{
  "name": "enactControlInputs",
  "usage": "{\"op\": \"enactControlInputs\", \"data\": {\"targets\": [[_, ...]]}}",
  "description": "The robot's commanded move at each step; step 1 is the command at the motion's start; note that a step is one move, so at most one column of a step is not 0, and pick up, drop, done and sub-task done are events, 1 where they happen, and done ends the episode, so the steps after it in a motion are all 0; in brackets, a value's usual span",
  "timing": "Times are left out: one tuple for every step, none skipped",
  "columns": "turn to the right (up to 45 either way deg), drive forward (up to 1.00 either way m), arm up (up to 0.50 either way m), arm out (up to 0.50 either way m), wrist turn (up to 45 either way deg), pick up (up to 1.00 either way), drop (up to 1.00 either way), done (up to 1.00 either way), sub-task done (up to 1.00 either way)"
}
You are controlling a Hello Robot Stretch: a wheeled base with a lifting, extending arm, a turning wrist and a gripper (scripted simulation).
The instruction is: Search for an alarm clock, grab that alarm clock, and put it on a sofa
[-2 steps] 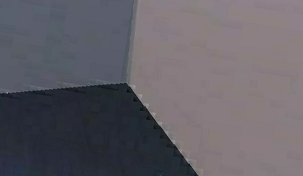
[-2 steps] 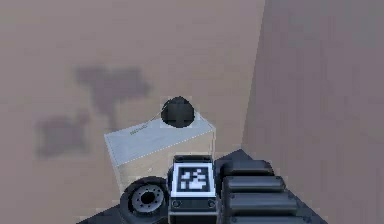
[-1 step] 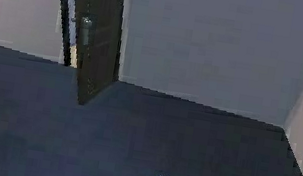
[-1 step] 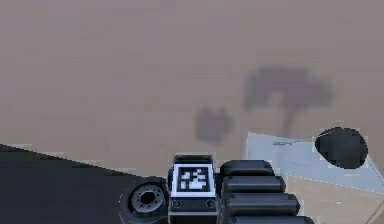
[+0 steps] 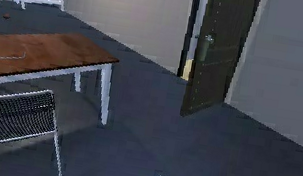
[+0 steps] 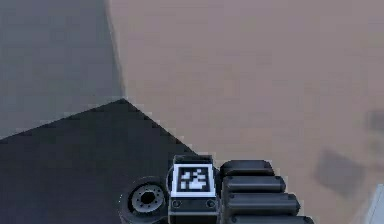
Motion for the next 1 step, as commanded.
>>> {"op": "enactControlInputs", "data": {"targets": [[0.0,1.0,0.0,0.0,0.0,0.0,0.0,0.0,0.0]]}}
